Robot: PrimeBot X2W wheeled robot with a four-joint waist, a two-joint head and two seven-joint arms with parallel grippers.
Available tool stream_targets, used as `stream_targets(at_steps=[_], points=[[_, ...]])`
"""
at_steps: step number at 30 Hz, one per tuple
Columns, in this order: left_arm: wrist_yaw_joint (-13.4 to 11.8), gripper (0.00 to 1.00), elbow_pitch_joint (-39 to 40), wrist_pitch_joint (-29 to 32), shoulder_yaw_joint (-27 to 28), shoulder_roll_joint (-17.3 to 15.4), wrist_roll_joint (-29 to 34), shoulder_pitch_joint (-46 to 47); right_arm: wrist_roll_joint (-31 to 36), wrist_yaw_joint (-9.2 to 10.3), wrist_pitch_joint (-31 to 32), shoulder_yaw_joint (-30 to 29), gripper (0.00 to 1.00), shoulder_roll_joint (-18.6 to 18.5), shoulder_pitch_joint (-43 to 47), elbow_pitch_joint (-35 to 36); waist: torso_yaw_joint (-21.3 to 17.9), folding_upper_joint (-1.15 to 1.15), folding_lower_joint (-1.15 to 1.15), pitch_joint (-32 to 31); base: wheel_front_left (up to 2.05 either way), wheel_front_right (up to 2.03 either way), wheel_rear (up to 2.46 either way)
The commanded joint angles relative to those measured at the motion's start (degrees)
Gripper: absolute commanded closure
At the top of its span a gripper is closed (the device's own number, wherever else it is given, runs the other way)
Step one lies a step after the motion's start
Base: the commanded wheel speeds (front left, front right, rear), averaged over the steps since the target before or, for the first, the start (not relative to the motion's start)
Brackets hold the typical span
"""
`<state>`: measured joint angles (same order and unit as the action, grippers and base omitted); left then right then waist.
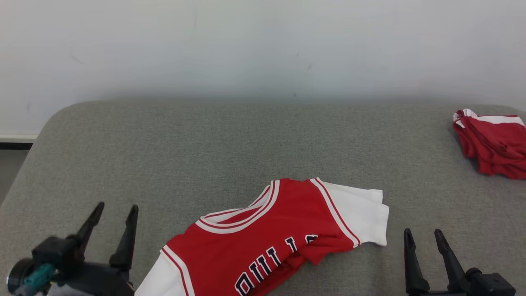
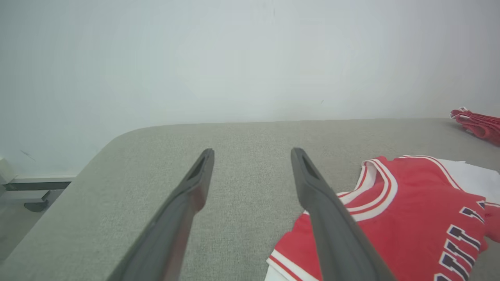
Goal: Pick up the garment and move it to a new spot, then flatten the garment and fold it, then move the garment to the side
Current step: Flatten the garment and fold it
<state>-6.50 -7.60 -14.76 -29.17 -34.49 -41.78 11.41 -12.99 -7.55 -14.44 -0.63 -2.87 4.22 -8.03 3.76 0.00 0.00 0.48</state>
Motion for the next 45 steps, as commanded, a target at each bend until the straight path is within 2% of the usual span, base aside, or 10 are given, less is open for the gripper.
stream_targets(at_steps=[1, 5, 11, 17, 21, 30, 31, 45], points=[[0.1, 0.00, 0.5, 0.4, 0.3, -0.4, 0.2, 1.5, -0.2, 0.15, -0.2, 0.1, 0.00, 0.0, -0.4, -0.1, -1.3, 0.00, 0.00, 0.2, 0.00, 0.00, 0.00], [1.8, 0.00, 2.4, 3.9, 0.1, -1.9, 0.7, 7.1, -0.8, 0.15, -0.4, 0.5, 0.00, 0.0, -1.2, -0.8, -3.9, 0.00, 0.00, 1.2, 0.00, 0.00, 0.00], [6.4, 0.00, 2.7, 9.9, -1.7, -3.3, 1.8, 16.8, -1.9, 0.15, -0.7, 1.9, 0.00, 0.0, -3.6, -1.6, -9.0, 0.00, 0.00, 4.3, 0.00, 0.00, 0.00], [10.2, 0.00, -0.1, 17.0, -4.3, -1.9, 0.2, 23.8, -3.7, 0.15, -0.8, 3.0, 0.00, 0.0, -5.6, -2.1, -14.1, 0.00, 0.00, 7.7, 0.00, 0.00, 0.00], [11.7, 0.00, -2.9, 21.1, -6.2, -0.9, -1.8, 26.4, -4.9, 0.15, -0.8, 3.5, 0.00, 0.0, -6.5, -2.0, -17.2, 0.00, 0.00, 9.6, 0.00, 0.00, 0.00], [13.5, 0.00, -8.8, 27.3, -11.1, 0.4, -3.9, 30.3, -6.8, 0.15, -0.8, 4.8, 0.00, 0.0, -8.1, -2.3, -21.8, 0.00, 0.00, 12.7, 0.00, 0.00, 0.00], [13.8, 0.00, -10.1, 29.0, -12.9, 0.0, -3.9, 30.8, -7.0, 0.15, -0.8, 5.1, 0.00, 0.0, -8.4, -2.4, -22.5, 0.00, 0.00, 13.0, 0.00, 0.00, 0.00], [13.9, 0.00, -15.4, 34.3, -20.9, -1.9, -5.1, 33.9, -7.8, 0.15, -0.8, 5.4, 0.00, 0.0, -8.8, -2.2, -24.7, 0.00, 0.00, 14.2, 0.00, 0.00, 0.00]])
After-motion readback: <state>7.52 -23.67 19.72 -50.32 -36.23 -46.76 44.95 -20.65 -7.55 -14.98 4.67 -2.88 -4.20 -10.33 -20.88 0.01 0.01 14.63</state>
